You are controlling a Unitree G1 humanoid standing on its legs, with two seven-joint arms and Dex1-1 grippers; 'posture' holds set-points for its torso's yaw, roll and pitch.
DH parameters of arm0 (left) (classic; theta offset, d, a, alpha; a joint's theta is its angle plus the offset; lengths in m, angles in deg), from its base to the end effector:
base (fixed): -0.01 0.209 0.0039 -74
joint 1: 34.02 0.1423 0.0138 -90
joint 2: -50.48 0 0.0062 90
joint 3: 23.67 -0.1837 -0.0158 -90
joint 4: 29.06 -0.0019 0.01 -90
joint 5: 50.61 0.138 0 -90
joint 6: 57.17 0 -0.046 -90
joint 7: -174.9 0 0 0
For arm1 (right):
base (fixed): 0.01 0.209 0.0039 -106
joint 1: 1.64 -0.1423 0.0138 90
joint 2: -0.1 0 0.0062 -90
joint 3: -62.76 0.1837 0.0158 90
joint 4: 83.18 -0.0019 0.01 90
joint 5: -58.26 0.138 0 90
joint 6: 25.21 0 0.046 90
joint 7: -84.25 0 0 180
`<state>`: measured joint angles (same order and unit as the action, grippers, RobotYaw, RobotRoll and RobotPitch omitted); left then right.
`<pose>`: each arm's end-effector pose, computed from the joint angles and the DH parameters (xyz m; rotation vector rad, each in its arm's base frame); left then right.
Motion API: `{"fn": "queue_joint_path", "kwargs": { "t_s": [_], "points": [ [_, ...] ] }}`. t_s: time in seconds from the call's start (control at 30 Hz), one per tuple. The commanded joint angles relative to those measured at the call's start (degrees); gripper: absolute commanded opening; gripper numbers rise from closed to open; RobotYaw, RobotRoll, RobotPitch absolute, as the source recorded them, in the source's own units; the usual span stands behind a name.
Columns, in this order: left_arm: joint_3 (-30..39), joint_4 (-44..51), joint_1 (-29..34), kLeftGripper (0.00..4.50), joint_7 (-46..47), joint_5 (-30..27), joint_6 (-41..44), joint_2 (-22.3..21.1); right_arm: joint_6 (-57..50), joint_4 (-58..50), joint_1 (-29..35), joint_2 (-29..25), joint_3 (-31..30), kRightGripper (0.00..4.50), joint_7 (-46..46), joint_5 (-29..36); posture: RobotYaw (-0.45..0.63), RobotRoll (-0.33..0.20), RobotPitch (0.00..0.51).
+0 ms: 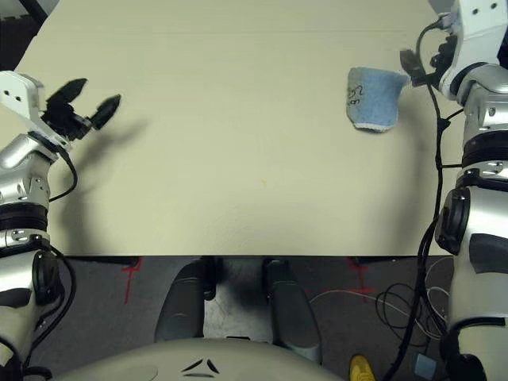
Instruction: Wipe the water off the table with a rag.
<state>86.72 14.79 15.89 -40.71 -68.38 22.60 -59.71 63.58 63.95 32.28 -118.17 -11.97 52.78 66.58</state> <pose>0.2915 0.3339 0.1607 0.1102 -0.2557 -0.1309 0.3099 -0.3466 0.2225 -0.2066 -0.0886 0.0140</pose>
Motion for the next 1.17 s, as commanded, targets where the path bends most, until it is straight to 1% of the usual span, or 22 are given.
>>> {"fn": "queue_joint_path", "kwargs": {
  "t_s": [0.03, 0.13, 0.3, 0.47, 0.53, 0.87, 1.03, 1.17],
  "points": [
    [2.6, -4.1, -0.6, 4.50, 6.4, 0.3, -0.8, -0.7, 2.9, -1.8, 4.7, 0.7, 4.2, 4.45, -0.6, 4.0, 0.16, 0.000, 0.228],
    [3.2, -6.7, -1.0, 4.50, 8.9, 0.9, -2.3, -1.4, 6.3, -2.4, 9.4, 1.9, 7.4, 4.45, 0.8, 6.4, 0.16, 0.000, 0.224],
    [2.9, -9.2, -1.9, 4.50, 9.7, 1.4, -4.3, -1.8, 13.0, -3.0, 15.6, 4.4, 12.6, 4.45, 4.5, 10.0, 0.15, 0.000, 0.215],
    [2.5, -10.8, -2.9, 4.50, 10.0, 2.1, -5.8, -1.7, 15.5, -4.1, 18.9, 6.2, 15.1, 4.45, 5.3, 12.6, 0.14, 0.000, 0.204],
    [2.2, -11.2, -3.0, 4.50, 9.9, 2.4, -6.3, -1.5, 15.8, -4.4, 19.1, 6.5, 15.2, 4.45, 5.3, 13.0, 0.13, 0.000, 0.199],
    [1.1, -12.7, -4.5, 4.50, 9.5, 3.1, -7.0, -1.1, 14.9, -4.2, 15.6, 6.3, 14.6, 4.45, 4.9, 13.2, 0.12, 0.000, 0.200],
    [1.0, -12.6, -4.1, 4.50, 9.0, 3.0, -7.3, -1.1, 15.0, -4.2, 15.3, 6.7, 14.3, 4.45, 5.1, 13.1, 0.10, 0.000, 0.192],
    [0.4, -13.0, -4.2, 4.50, 8.2, 3.4, -7.3, -1.2, 14.4, -5.5, 14.8, 7.3, 14.6, 4.45, 5.3, 13.9, 0.10, 0.000, 0.192]
  ]
}}
